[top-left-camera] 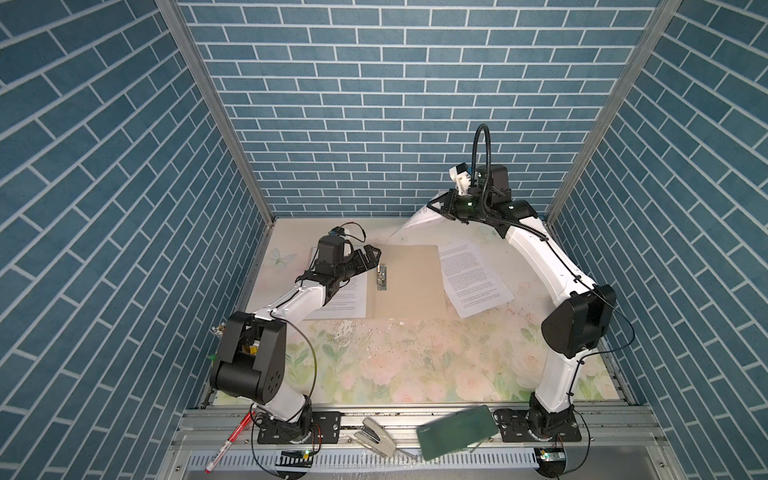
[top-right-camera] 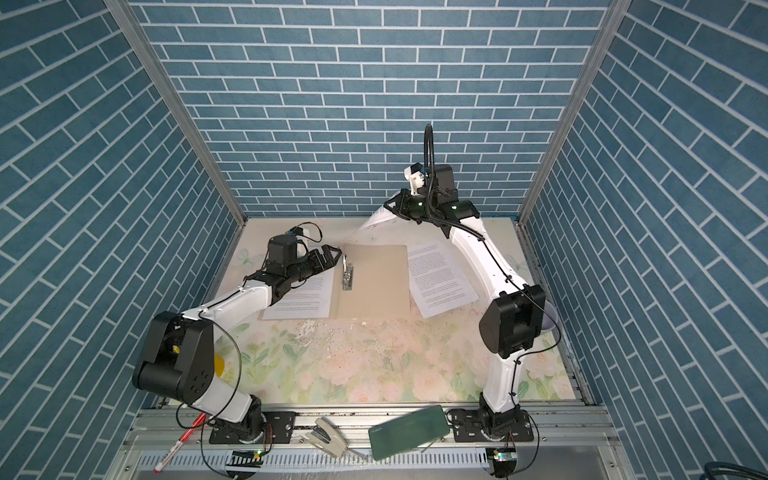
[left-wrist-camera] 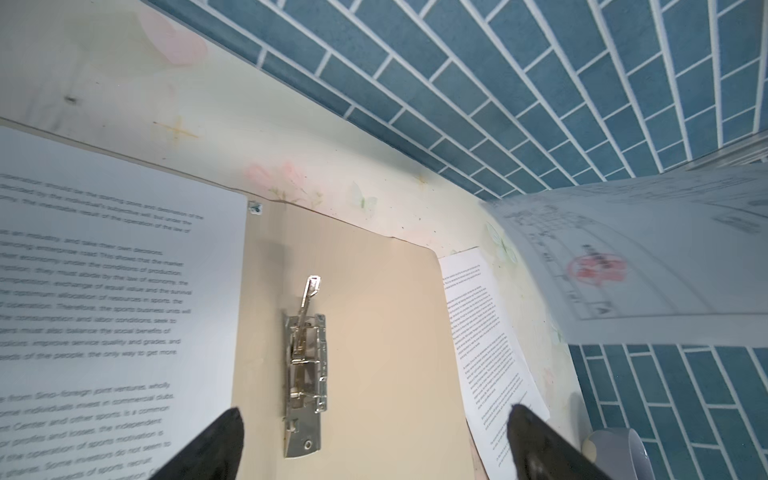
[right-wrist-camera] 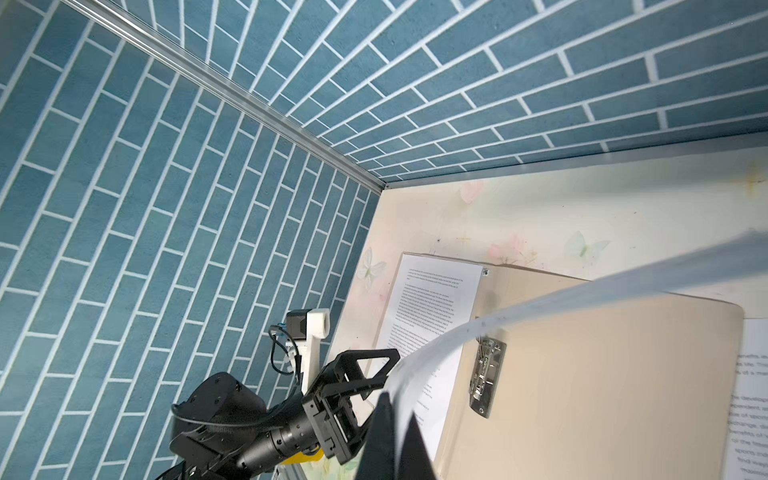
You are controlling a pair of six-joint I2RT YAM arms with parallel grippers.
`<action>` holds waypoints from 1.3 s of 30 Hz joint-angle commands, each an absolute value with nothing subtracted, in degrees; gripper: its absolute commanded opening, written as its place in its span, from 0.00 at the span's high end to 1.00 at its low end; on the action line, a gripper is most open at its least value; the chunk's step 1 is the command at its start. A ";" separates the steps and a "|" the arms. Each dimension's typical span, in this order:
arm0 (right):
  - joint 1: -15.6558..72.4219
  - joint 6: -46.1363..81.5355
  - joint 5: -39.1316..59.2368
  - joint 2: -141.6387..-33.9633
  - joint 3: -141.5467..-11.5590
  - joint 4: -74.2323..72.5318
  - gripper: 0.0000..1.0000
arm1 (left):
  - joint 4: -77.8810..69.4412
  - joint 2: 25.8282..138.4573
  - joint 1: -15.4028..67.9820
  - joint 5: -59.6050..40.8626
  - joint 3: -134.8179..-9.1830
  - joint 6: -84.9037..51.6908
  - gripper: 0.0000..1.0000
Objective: Put the files into the folder
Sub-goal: 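Carry the drawing sheet over the clip with the right gripper while the left waits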
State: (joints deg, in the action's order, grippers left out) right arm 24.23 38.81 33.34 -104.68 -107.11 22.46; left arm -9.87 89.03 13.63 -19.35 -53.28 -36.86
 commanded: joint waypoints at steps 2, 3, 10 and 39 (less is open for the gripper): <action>23.91 41.76 28.50 -97.51 -90.08 16.41 1.00 | -10.81 88.31 12.16 -20.70 -50.69 -37.26 0.00; 23.85 43.60 28.22 -96.80 -85.26 14.15 1.00 | -10.88 88.33 11.93 -20.94 -50.40 -37.24 0.00; 24.62 68.47 28.23 -98.00 -54.03 -20.90 1.00 | -10.72 88.95 11.55 -22.55 -48.47 -37.88 0.00; 25.22 78.16 37.02 -103.27 -48.10 -32.45 1.00 | -13.00 90.87 11.51 -24.90 -43.52 -39.20 0.00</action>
State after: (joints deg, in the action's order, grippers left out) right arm 24.77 79.55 34.54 -102.94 -48.49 -30.92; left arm -11.84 90.45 11.88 -24.29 -43.97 -39.20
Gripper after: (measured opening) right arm 0.043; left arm 0.996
